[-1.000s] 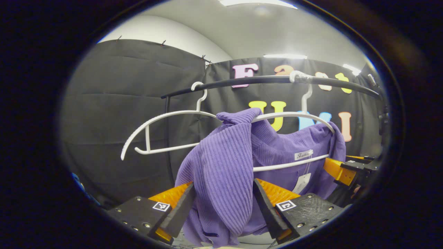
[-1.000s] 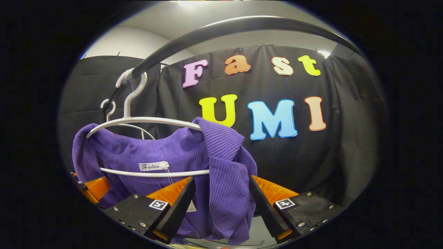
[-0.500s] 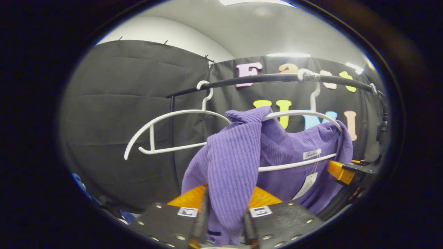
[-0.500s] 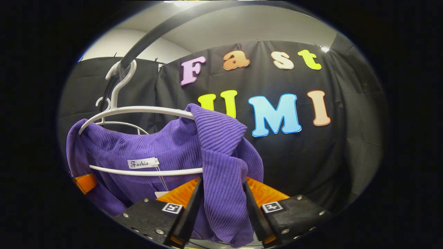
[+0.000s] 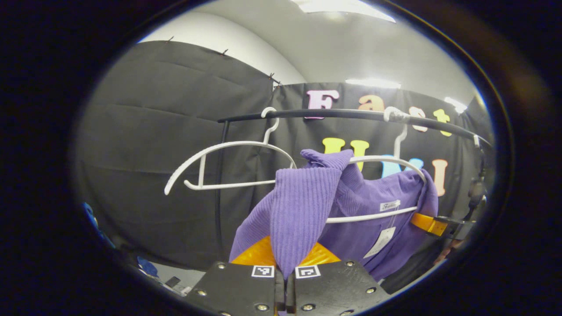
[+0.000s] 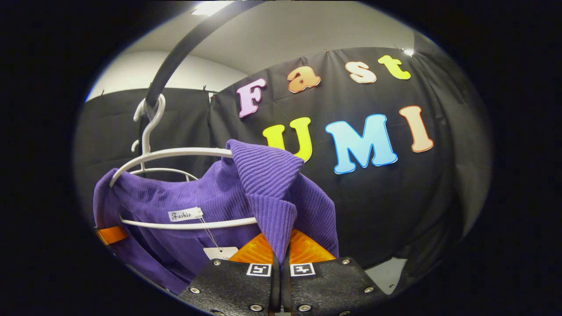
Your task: Grasp the clothes on the hanger with both hands and then place them into the laundry hamper below.
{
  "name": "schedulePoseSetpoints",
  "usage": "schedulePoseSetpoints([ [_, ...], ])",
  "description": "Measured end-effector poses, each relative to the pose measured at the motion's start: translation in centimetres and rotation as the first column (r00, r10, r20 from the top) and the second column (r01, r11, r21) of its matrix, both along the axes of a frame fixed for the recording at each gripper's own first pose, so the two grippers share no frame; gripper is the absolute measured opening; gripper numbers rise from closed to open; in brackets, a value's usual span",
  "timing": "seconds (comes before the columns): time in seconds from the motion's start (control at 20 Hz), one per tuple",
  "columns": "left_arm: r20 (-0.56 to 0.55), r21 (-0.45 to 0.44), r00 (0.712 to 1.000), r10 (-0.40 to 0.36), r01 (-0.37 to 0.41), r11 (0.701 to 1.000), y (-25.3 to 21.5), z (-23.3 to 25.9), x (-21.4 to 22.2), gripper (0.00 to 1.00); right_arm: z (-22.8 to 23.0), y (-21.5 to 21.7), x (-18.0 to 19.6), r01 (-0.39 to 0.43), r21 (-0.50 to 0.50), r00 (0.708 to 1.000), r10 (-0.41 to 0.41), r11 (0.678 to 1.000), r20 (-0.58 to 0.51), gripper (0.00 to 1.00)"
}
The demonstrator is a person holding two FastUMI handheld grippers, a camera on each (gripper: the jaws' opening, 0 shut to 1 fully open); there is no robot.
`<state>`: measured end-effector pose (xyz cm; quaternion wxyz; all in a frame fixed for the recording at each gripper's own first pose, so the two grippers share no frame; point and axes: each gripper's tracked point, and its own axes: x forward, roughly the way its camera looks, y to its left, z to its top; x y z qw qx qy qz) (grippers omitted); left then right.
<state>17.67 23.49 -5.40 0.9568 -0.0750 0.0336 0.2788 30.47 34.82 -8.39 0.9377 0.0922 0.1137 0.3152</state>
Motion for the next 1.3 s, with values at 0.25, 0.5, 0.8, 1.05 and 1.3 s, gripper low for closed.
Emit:
schedulePoseSetpoints([
  [0.25,0.027,-0.009,1.0,0.015,-0.015,1.0,-0.5,1.5,-0.9,0.05,0.1,-0.3,0.0,-0.032,-0.055,0.999,0.034,0.998,0.043,0.0],
  [0.5,0.073,0.023,0.997,0.022,-0.024,0.999,-1.0,5.2,-1.6,0.01,0.6,-0.4,-0.1,-0.075,-0.035,0.996,0.076,0.997,0.042,0.0],
  [0.8,0.05,0.086,0.997,0.05,-0.054,0.995,0.7,8.6,-2.7,0.06,0.6,-0.9,-0.3,-0.074,-0.041,0.995,0.076,0.996,0.059,0.0],
  [1.05,-0.002,0.046,1.0,0.003,-0.002,0.999,3.0,10.2,-3.4,0.07,0.8,-1.7,-0.4,-0.033,-0.061,0.997,0.037,0.998,0.074,0.0],
  [1.3,0.006,0.067,1.0,-0.031,0.03,0.997,6.3,11.8,-4.8,0.01,1.8,-2.2,-2.5,0.065,-0.057,0.995,-0.06,0.996,0.082,0.0],
])
